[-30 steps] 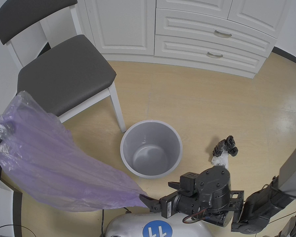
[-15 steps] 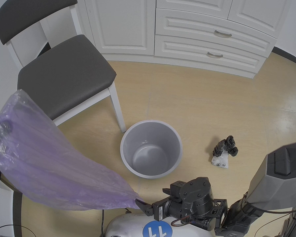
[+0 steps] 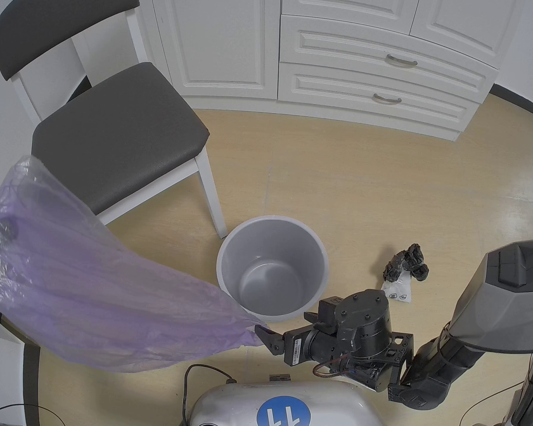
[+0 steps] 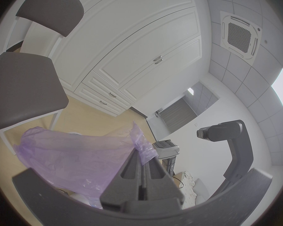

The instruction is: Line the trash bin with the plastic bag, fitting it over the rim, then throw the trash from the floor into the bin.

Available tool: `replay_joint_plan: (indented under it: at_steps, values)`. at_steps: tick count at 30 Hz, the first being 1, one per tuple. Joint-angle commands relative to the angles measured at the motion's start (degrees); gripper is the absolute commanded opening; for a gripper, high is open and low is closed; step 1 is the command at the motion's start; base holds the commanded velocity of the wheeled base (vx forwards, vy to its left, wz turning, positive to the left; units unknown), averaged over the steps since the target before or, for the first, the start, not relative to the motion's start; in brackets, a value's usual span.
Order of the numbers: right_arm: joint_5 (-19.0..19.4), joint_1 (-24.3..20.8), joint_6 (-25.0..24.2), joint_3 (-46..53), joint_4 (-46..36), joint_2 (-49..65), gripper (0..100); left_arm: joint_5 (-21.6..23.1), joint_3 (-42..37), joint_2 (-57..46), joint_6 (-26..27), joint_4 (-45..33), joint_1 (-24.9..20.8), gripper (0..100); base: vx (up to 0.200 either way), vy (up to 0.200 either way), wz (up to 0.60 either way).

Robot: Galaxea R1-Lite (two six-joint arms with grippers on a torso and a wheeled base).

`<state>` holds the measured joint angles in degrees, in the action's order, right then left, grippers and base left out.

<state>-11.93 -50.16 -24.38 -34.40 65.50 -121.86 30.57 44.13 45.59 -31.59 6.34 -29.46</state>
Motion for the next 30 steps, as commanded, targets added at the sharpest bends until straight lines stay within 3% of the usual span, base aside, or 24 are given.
replay_joint_plan:
  at_steps: [1,7,14,20,30]
  values:
    - [0.33,-1.60,-0.14,0.21,0.24,-1.19,100,0.01,-0.10,0.11,-0.05,0.08,-0.07,0,0.000,0.000,0.00]
    - [0.68,-3.98,-3.04,0.48,0.33,-0.49,100,0.01,-0.10,0.37,0.03,0.16,-0.07,0,0.000,0.000,0.00]
    - [2.79,-10.57,-8.49,2.06,1.82,2.33,100,-0.08,-1.24,0.73,-0.49,3.94,-0.07,0,0.000,0.000,0.00]
    - [2.79,-11.18,-11.13,2.15,10.70,1.71,100,-0.08,-1.68,0.90,-1.72,5.53,-0.07,0,0.000,0.000,0.00]
    - [-0.37,-11.62,-10.60,-0.23,12.63,-5.85,100,-0.16,-1.77,1.16,-4.89,9.57,-0.07,0,0.000,0.000,0.00]
